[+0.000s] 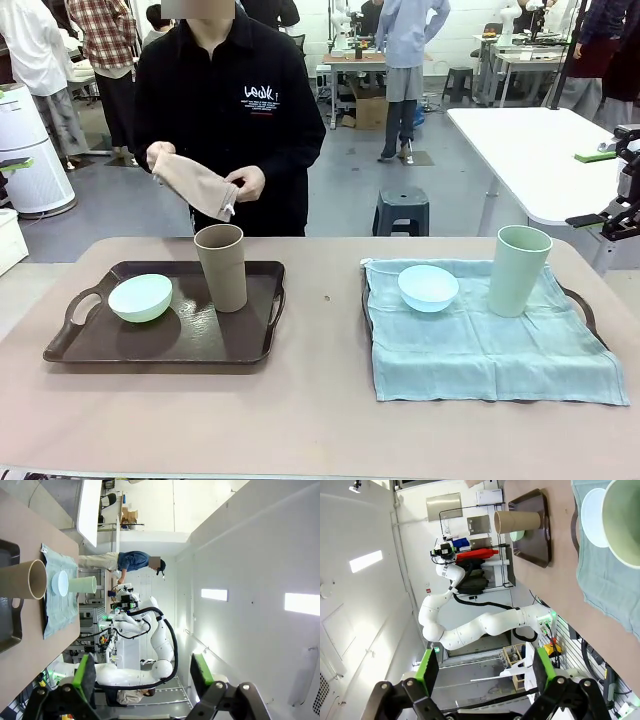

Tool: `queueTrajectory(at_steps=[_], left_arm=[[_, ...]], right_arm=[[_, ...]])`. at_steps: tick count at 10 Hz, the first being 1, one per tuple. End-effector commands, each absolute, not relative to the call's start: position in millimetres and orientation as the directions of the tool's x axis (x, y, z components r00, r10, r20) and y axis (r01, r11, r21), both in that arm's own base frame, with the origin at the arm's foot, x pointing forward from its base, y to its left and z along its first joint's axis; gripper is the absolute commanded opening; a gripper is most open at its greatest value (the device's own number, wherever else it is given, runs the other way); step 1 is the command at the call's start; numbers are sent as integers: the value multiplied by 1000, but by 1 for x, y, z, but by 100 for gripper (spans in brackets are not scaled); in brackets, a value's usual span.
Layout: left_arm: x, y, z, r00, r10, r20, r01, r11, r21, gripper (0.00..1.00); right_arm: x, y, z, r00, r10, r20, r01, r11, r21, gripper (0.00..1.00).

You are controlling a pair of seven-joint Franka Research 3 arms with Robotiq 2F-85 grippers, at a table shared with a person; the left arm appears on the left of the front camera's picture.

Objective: Set up a tray with a mat and arrange the tableware.
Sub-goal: Pick up the Picnic Bowl and Reusable plastic cup from the Handle tray in front of the human's position and hold them in the air.

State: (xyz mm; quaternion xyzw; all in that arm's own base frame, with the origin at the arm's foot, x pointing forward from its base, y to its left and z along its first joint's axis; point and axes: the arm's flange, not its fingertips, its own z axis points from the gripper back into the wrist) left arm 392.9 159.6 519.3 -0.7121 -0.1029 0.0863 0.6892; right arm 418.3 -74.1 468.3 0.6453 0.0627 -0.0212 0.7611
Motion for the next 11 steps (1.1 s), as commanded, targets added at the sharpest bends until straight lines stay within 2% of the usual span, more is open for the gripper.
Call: queueTrajectory(at_steps=[1, 2, 3, 4, 5, 6, 8, 9, 10, 11], left_arm=[[392, 162, 523, 968, 252, 13, 16, -10, -1000, 100], [393, 160, 519, 964, 265, 19, 28, -29, -999, 100], [381, 142, 535, 964, 183, 195, 158, 199, -967, 100], [372, 130, 550, 935, 137, 326, 247, 409, -879, 100], [365, 123, 566, 914, 111, 390, 275, 538, -797, 100], [358, 120, 580, 894, 82, 440, 274, 678, -682, 100], [347, 107, 607, 857, 38, 513, 213, 882, -420, 100], [345, 103, 619, 817, 53, 575, 147, 944, -295, 100], [352, 118, 616, 885, 34, 465, 301, 719, -626, 100], [352, 118, 616, 885, 34, 465, 301, 719, -626, 100]], right_arm=[[418, -74, 468, 991, 49, -123, 113, 166, 980, 100], [425, -60, 481, 997, 80, -9, -12, 256, 966, 100], [437, -27, 510, 993, 7, 120, -113, 393, 913, 100], [450, 11, 539, 963, -89, 253, -172, 520, 837, 100], [461, 51, 562, 918, -118, 379, -241, 592, 769, 100], [469, 87, 579, 846, -60, 529, -370, 649, 665, 100], [475, 156, 589, 653, 162, 740, -676, 564, 473, 100], [477, 178, 576, 559, 277, 782, -763, 541, 353, 100], [462, 171, 559, 647, 408, 644, -761, 391, 517, 100], [459, 180, 611, 655, 216, 724, -690, 563, 455, 100]])
